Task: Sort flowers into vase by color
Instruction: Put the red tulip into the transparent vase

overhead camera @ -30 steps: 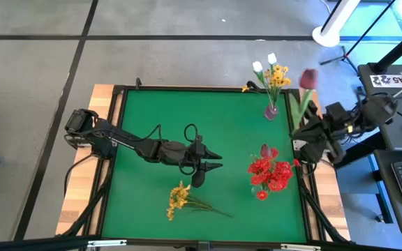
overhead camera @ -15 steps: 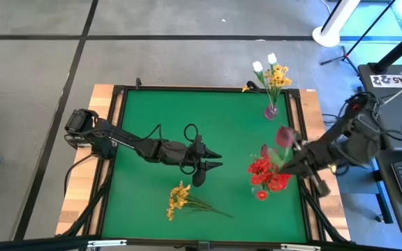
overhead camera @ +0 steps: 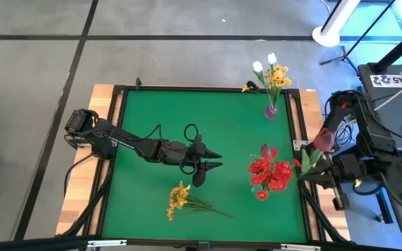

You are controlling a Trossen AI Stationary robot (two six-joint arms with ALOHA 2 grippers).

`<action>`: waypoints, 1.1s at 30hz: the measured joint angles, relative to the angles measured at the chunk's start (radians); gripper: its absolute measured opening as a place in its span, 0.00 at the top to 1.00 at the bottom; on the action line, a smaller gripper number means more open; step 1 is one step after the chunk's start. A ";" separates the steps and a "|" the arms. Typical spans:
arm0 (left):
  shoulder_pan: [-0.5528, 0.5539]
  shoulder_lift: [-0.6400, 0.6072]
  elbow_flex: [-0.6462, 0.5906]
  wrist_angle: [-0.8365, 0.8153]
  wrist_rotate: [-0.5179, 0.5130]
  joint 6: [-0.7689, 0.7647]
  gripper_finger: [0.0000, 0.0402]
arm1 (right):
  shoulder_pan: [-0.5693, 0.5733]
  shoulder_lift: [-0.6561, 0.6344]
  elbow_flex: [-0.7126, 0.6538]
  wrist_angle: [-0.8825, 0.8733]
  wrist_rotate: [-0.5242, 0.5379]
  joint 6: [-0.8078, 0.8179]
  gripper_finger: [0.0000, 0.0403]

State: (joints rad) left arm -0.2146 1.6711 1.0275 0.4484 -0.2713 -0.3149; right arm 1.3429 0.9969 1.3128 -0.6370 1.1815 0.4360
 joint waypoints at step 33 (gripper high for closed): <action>-0.016 0.000 0.000 -0.011 -0.001 -0.016 0.67 | -0.011 0.443 0.000 -0.351 0.207 0.634 1.00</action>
State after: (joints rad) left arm -0.2309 1.6711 1.0279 0.4370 -0.2719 -0.3313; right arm 1.3320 1.4395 1.3132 -0.9879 1.3882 1.0703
